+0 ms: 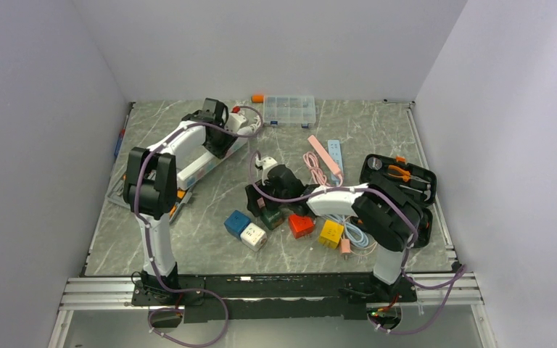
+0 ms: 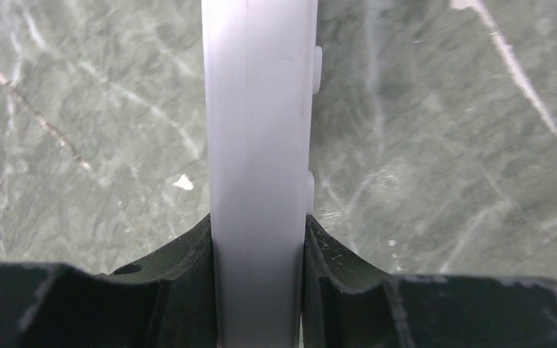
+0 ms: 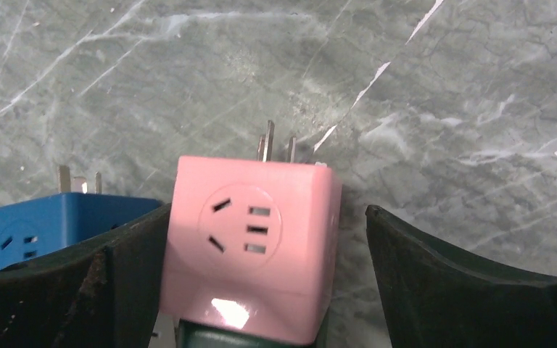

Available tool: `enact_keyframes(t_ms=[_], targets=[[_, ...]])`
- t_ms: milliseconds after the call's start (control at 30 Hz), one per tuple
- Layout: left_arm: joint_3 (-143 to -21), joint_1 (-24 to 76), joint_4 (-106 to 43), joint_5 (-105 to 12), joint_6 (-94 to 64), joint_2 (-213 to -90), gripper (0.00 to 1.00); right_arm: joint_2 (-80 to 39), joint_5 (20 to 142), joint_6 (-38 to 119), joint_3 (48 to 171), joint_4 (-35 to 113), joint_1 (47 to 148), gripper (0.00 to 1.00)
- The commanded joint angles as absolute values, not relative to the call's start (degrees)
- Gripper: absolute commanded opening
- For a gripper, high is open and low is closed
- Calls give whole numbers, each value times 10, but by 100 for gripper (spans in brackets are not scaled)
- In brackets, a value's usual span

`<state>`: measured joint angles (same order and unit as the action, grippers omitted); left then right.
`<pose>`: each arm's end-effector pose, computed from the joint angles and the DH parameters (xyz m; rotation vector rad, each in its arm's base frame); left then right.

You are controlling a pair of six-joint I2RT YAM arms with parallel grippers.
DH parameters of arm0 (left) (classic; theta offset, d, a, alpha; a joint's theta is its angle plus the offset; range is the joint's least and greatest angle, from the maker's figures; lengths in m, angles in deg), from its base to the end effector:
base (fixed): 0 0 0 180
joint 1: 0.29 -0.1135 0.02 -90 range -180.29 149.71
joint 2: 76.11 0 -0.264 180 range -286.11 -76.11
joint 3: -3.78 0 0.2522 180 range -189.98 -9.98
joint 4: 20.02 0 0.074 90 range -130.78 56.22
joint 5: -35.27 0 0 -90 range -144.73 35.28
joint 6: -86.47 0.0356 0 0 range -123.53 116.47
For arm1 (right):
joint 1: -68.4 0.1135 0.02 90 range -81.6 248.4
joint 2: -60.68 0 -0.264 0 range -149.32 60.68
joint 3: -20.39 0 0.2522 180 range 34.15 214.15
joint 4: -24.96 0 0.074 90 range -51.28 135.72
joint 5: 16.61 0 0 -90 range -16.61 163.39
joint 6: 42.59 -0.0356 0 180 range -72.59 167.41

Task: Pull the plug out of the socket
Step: Place the plug at the center of the board, then place the socket at the center of the board.

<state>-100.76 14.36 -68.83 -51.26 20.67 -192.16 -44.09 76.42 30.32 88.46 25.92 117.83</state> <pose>0.4225 -0.1127 0.2052 0.8913 2.4643 -0.0213 0.2433 0.2870 0.1511 -0.6744 2.2176 0.6759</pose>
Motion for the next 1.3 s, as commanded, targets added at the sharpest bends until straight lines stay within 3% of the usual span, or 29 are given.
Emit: enact_keyframes(t_ms=[0,367,667,767,900,1033,1067,1200,1267], targets=[[-1010,185,-716,-429,238,-1926,0,-370,742,297,870,240,1178,100],[-1004,241,-732,-392,255,-1906,0,-151,669,289,771,320,1160,100],[-1019,247,-740,-370,247,-1923,3,65,601,191,638,419,1129,100],[-1015,253,-740,-377,251,-1935,14,134,572,162,613,454,1125,100],[-1000,262,-741,-382,263,-1938,51,183,574,165,616,492,1124,100],[-995,270,-750,-390,264,-1932,73,177,591,174,641,521,1125,100],[-998,270,-756,-392,262,-1929,84,173,597,175,647,526,1124,99],[-1030,269,-816,-399,253,-1905,99,166,610,173,654,539,1128,91],[-1045,264,-852,-401,247,-1876,99,165,616,169,653,539,1136,85]])
